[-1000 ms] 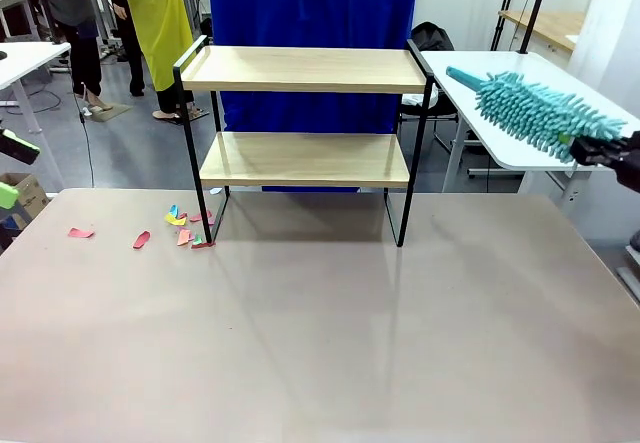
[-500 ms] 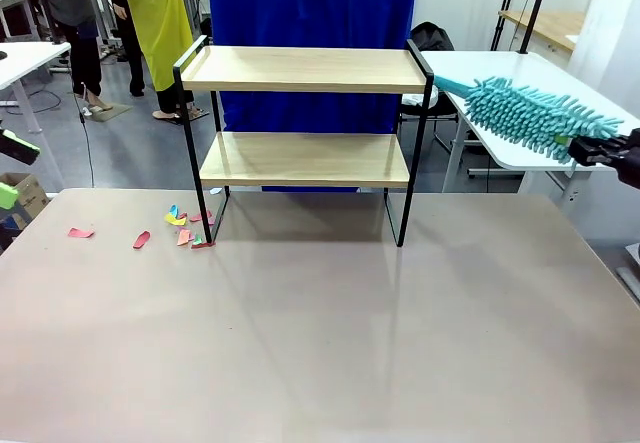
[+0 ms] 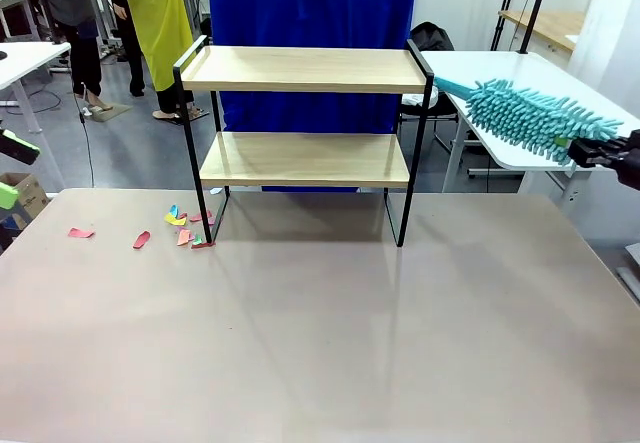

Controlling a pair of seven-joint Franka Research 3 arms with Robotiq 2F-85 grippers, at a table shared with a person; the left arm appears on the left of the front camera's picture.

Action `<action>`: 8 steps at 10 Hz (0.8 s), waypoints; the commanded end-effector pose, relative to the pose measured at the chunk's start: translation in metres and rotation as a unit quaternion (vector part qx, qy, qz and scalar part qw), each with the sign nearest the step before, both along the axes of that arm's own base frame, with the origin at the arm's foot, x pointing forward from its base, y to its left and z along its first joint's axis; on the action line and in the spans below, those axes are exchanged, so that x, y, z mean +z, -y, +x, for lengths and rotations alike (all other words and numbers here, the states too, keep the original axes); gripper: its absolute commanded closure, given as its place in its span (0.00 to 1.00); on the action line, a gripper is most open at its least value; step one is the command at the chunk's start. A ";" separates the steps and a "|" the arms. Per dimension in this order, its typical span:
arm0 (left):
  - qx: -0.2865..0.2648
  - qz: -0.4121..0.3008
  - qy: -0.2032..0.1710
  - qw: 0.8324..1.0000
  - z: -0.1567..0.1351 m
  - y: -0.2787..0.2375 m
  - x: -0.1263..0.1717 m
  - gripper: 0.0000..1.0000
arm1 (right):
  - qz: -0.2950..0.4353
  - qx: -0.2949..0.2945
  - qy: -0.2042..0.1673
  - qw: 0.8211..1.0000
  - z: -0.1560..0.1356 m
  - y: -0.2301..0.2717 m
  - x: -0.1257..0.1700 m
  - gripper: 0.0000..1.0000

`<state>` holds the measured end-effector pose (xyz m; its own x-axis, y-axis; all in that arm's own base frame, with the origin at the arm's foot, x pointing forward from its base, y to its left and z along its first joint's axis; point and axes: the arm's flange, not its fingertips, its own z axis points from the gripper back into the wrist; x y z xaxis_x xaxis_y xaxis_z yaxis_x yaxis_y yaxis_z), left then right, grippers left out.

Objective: Clean the shelf.
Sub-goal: Hand the Duster back to the human.

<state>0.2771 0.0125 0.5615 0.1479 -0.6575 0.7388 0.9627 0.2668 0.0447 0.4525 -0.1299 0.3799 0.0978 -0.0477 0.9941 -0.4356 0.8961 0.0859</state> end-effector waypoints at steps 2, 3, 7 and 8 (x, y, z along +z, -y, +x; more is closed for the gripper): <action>-0.010 -0.014 0.006 1.000 0.001 0.000 0.001 0.00 | 0.012 -0.037 0.016 0.999 -0.004 -0.005 0.002 0.84; -0.010 -0.014 0.006 1.000 0.001 0.000 0.001 0.00 | 0.012 -0.037 0.016 0.999 -0.004 -0.005 0.002 0.84; -0.010 -0.014 0.006 1.000 0.001 0.000 0.001 0.00 | 0.012 -0.037 0.016 0.999 -0.004 -0.005 0.002 0.84; -0.010 -0.014 0.006 1.000 0.001 0.000 0.001 0.00 | 0.012 -0.037 0.016 0.999 -0.004 -0.005 0.002 0.84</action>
